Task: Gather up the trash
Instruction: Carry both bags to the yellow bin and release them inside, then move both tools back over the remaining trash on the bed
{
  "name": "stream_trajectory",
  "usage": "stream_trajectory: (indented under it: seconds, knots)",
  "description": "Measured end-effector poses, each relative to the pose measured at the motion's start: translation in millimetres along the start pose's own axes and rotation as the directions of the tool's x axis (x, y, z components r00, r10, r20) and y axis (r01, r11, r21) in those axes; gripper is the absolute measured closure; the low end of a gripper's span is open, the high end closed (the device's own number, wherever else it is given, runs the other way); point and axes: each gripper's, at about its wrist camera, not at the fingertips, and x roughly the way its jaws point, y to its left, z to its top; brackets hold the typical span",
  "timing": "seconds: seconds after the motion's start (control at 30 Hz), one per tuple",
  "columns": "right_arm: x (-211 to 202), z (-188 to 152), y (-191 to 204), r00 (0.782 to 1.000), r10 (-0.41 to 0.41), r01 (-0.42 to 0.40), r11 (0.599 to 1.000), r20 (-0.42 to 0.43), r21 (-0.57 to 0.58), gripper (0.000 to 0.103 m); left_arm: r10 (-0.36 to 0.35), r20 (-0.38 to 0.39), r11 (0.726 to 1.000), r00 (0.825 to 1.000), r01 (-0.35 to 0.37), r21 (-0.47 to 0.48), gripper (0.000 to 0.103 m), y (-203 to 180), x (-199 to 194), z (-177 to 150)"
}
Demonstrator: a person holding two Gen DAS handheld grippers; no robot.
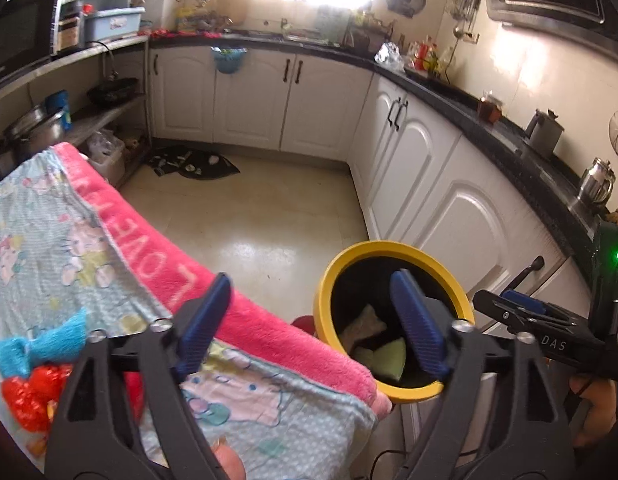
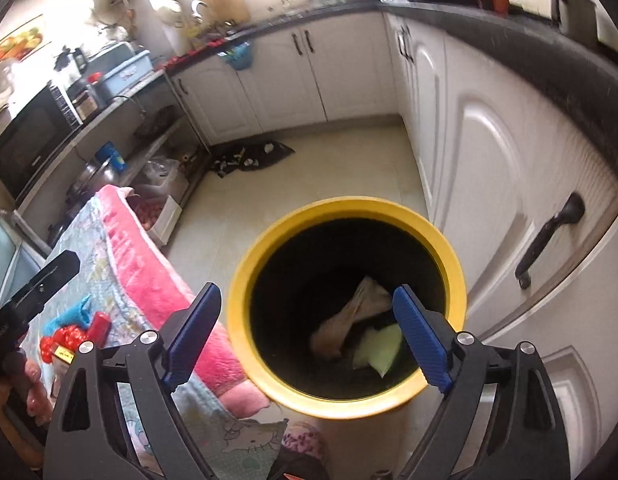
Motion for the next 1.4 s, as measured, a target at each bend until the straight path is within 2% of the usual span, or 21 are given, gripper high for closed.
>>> stream_trajectory:
  seconds: [0.07,0.13,0.3,0.57,1.03,1.4]
  knots:
    - [-10,-1,15,0.999,0.014,-0.014,1.0,0.032,-0.026,0.016,0.013,0.026,1.0,1.0,-0.013,-0.005,0.014,5,-15,-2]
    - [-17,-5,26,0.998,0.024,-0.021,0.998,0.054,-0.052,0.016,0.029,0.048,1.0,0.998,-0.029,-0.009,0.011,11,-28,-4]
    - [-38,-11,53,0.992,0.056,-0.044,0.993,0.11,-0.113,0.011,0.072,0.089,0.997,0.993,-0.07,-0.029,0.011,27,-59,-11]
    - [-61,-22,86,0.982,0.119,-0.09,0.978,0.147,-0.188,0.009,0.146,0.115,0.988,0.983,-0.139,-0.067,0.011,63,-98,-32]
    - [-78,-44,146,0.967,0.216,-0.169,0.941,0.135,-0.294,0.009,0.252,0.161,0.962,0.954,-0.228,-0.153,0.011,117,-160,-68]
    - [-75,-70,204,0.96,0.268,-0.212,0.887,0.084,-0.41,0.009,0.315,0.171,0.938,0.934,-0.278,-0.207,0.011,151,-192,-93]
